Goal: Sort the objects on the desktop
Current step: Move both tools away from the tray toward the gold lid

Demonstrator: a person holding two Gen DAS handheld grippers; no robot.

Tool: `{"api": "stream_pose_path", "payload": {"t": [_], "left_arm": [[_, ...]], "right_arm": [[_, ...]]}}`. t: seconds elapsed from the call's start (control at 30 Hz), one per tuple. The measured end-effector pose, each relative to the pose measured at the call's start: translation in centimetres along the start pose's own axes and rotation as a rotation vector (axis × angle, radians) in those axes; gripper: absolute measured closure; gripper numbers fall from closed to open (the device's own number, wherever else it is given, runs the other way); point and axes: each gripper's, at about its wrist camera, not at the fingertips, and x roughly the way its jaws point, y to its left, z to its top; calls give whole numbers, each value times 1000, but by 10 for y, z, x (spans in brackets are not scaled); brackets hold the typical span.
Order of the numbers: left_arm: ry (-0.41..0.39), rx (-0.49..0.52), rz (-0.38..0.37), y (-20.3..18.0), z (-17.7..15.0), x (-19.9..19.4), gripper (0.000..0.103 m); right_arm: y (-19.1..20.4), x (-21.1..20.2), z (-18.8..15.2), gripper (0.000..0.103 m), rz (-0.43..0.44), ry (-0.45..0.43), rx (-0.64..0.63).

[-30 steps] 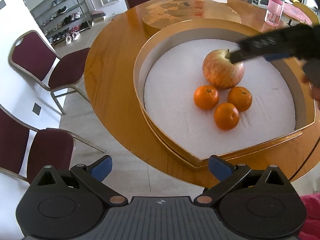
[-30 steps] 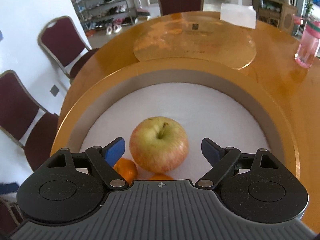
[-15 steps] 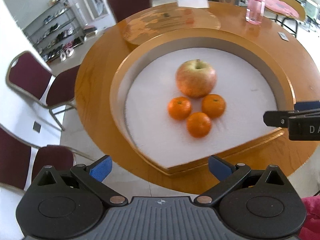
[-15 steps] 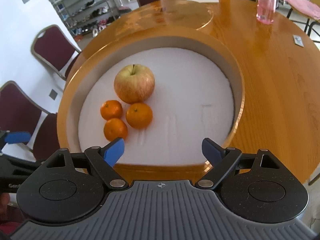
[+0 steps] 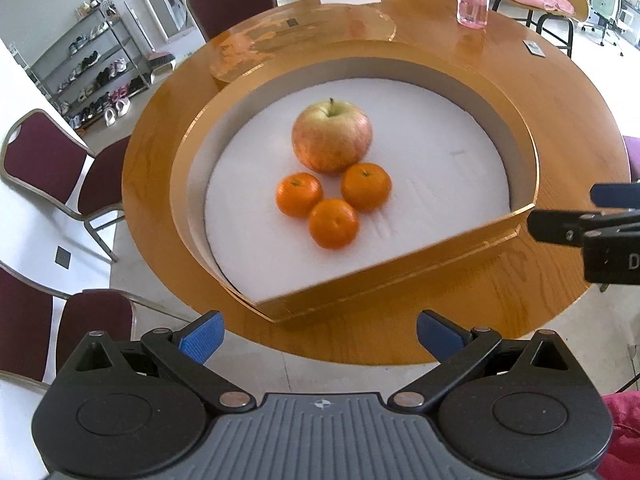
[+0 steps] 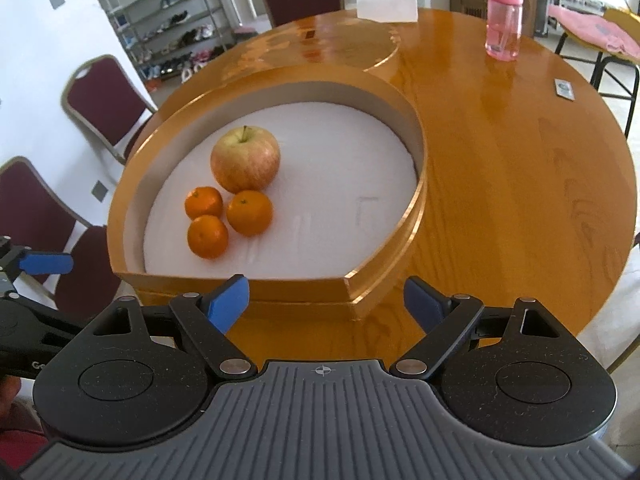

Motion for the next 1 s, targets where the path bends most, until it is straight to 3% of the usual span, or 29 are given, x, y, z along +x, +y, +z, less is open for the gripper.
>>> {"api": "stream_pose_path", "payload": {"t": [0.3, 0.53, 0.87, 1.0], "left_arm": [[-8, 54, 1, -34, 3, -11, 0], [-69, 82, 12, -55, 28, -24, 0], [-272, 66, 32, -50, 91, -63, 0], [-347, 45, -12, -29, 111, -83, 0]], "right_arm": [[-30, -29, -4, 14, -7, -50, -40], [-59, -60, 19, 14, -41, -151, -83], [-81, -111, 82, 14, -121, -315, -182], [-74, -135, 109, 14, -146, -367, -214]]}}
